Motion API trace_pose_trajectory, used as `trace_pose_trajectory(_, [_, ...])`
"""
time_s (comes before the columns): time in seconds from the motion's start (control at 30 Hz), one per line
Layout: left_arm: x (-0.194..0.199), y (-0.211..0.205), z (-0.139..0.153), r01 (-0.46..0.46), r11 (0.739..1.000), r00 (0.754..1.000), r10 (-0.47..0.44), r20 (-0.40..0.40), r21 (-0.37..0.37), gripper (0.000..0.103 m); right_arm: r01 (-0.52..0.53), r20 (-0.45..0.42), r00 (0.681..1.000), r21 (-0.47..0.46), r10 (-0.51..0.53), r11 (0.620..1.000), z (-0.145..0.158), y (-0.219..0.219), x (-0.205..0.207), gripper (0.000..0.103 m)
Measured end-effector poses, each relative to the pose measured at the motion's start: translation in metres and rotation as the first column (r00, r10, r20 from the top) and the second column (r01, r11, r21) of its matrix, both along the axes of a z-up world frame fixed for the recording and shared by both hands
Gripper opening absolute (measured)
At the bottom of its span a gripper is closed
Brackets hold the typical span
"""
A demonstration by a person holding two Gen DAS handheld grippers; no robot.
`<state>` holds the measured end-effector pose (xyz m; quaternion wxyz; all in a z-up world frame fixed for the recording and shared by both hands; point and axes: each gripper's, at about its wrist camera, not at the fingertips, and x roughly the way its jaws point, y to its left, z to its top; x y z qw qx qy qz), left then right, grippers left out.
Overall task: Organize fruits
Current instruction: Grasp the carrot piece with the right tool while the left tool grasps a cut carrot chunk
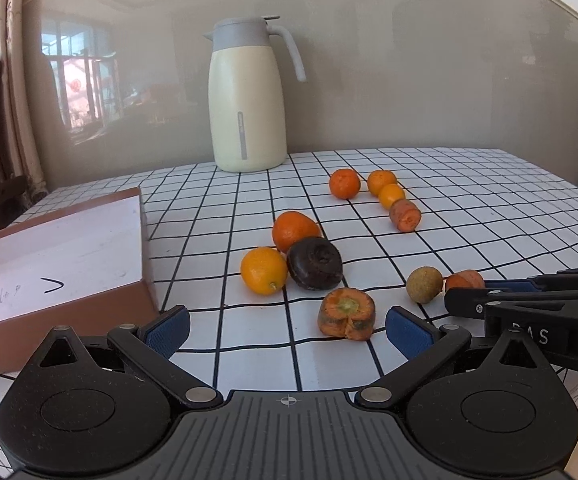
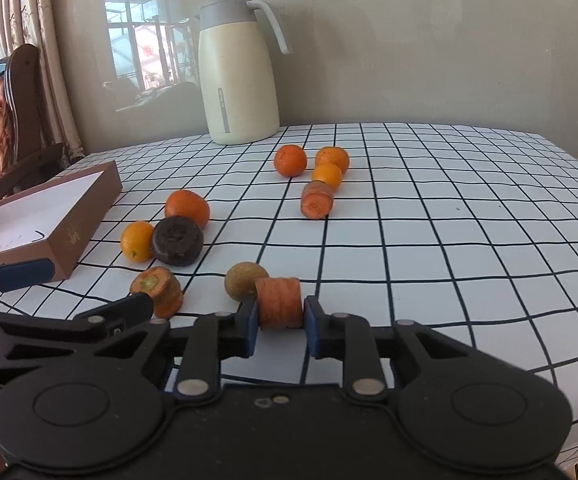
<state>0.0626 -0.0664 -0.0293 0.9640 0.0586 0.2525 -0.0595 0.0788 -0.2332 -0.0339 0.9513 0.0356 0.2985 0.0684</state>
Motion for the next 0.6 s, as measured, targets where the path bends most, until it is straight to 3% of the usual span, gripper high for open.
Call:
trace_pose_trajectory(0.3, [0.014, -0.018, -0.010, 0.036, 0.999, 0.999, -0.037, -0.014, -0.036, 0.103, 0.057, -0.006, 0.998, 0.011, -0.057, 0.998, 0.000, -0.021, -0.001, 0.017])
trace_pose_trajectory(0.43, [0.014, -0.024, -0.014, 0.051, 0.998, 0.999, -0.052, -0.017, -0.030, 0.087, 0.056, -0.006, 0.998, 0.003, -0.056, 0.998, 0.000, -0.021, -0.002, 0.017])
trace_pose_trajectory(0.6, [0.007, -0.030, -0.016, 0.036, 0.999, 0.999, -0.036, 0.008, 0.013, 0.081, 0.061, -0.004, 0.998, 0.007, -0.061, 0.998, -0.001, -0.022, -0.002, 0.017])
